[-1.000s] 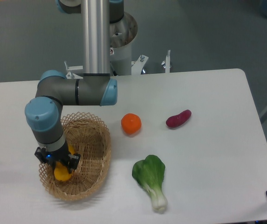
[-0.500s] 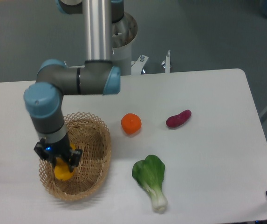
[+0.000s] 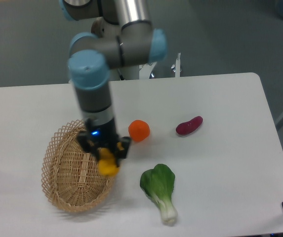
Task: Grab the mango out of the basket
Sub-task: 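Lift the mango out of the basket and carry it beside the orange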
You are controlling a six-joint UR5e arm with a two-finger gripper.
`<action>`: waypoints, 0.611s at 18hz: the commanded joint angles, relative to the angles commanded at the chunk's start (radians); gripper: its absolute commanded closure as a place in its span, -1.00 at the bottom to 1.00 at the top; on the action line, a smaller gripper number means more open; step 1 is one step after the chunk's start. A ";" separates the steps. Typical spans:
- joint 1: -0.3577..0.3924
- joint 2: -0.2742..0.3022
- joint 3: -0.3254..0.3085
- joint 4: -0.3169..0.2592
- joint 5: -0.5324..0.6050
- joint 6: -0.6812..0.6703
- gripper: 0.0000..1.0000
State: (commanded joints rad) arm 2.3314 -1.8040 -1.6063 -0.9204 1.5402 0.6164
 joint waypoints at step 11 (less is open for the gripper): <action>0.269 -0.012 -0.017 -0.014 -0.005 0.336 0.14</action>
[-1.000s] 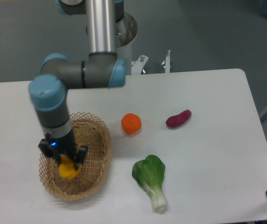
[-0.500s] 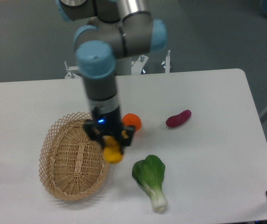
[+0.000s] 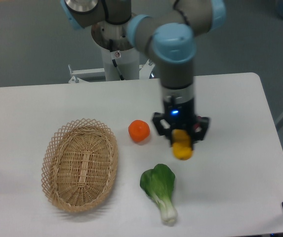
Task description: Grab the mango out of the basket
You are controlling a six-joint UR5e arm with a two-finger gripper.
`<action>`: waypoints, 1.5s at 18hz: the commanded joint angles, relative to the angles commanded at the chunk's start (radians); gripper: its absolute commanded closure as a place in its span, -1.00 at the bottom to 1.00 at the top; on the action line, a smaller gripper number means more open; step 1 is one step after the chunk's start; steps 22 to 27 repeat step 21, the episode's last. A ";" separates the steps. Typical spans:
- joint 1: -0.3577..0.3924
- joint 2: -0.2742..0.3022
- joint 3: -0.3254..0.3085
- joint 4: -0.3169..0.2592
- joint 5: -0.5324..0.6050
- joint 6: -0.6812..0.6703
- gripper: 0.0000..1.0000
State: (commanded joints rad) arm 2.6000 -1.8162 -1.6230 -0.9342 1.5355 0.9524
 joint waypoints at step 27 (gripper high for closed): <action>0.045 -0.003 -0.015 0.006 -0.005 0.051 0.14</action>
